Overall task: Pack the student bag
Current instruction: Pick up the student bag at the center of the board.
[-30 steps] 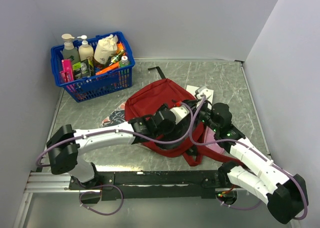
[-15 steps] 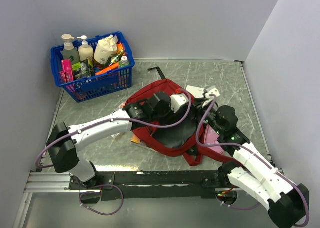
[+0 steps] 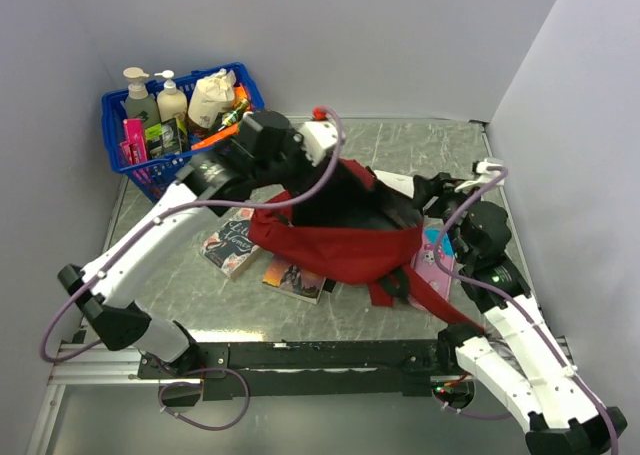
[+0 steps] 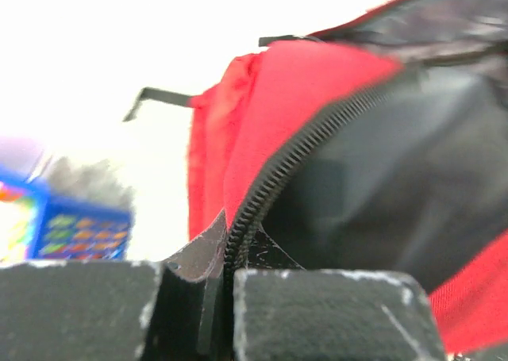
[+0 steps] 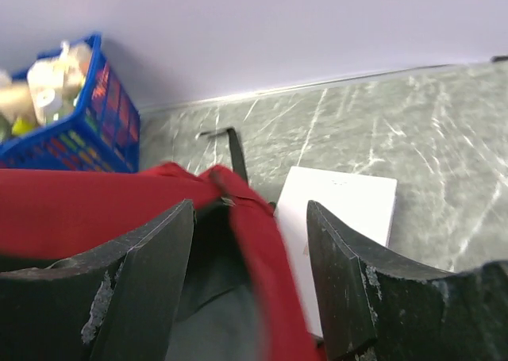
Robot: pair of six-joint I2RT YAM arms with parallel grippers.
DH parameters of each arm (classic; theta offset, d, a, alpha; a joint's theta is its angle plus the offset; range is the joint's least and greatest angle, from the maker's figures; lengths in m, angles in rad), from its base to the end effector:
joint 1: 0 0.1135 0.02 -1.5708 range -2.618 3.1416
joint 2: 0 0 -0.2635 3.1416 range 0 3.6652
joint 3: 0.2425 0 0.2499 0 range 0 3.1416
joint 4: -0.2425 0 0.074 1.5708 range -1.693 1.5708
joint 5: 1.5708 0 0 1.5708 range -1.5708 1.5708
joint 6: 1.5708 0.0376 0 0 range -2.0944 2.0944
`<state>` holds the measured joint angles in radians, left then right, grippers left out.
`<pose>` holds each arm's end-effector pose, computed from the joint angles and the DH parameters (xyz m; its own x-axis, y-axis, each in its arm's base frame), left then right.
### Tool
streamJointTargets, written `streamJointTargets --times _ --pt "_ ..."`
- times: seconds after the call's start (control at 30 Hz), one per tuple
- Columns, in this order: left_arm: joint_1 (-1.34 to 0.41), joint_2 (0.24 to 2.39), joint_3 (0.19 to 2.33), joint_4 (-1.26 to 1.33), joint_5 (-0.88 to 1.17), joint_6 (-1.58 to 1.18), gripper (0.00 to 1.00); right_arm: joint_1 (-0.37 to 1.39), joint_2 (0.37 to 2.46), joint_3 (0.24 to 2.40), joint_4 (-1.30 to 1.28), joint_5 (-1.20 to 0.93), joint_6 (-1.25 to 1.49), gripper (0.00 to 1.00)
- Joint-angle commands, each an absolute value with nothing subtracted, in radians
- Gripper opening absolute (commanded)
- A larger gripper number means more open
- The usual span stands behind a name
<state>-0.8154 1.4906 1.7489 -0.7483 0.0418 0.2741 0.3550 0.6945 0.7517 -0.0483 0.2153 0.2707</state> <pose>0.2159 -0.2315 0.4436 -0.1069 0.5080 -0.8547 0.8119 0.5408 0.2199 0.1594 0.0505 0.3569 -0.0292 0.2678 -0.9630 -0.1364 0.9534 0.2692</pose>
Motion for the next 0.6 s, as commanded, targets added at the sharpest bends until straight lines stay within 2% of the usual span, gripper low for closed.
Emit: streamJointTargets --times 0.0,0.13,0.27,0.47,0.57 --pt "-0.792 1.402 1.85 -0.715 -0.038 0.291 0.01 0.328 0.681 0.773 -0.129 0.253 0.376 0.66" --pt "-0.793 1.35 1.898 -0.716 -0.049 0.316 0.01 0.324 0.791 0.836 -0.238 0.114 0.419 0.63" --pt "-0.79 1.304 1.899 -0.689 -0.141 0.374 0.01 0.324 0.821 0.822 -0.207 -0.046 0.477 0.55" --pt "-0.772 1.233 1.917 -0.615 -0.276 0.494 0.01 0.333 0.887 0.831 -0.204 -0.189 0.495 0.52" --pt "-0.743 1.206 1.954 -0.598 -0.313 0.544 0.01 0.366 0.926 0.836 -0.199 -0.215 0.48 0.53"
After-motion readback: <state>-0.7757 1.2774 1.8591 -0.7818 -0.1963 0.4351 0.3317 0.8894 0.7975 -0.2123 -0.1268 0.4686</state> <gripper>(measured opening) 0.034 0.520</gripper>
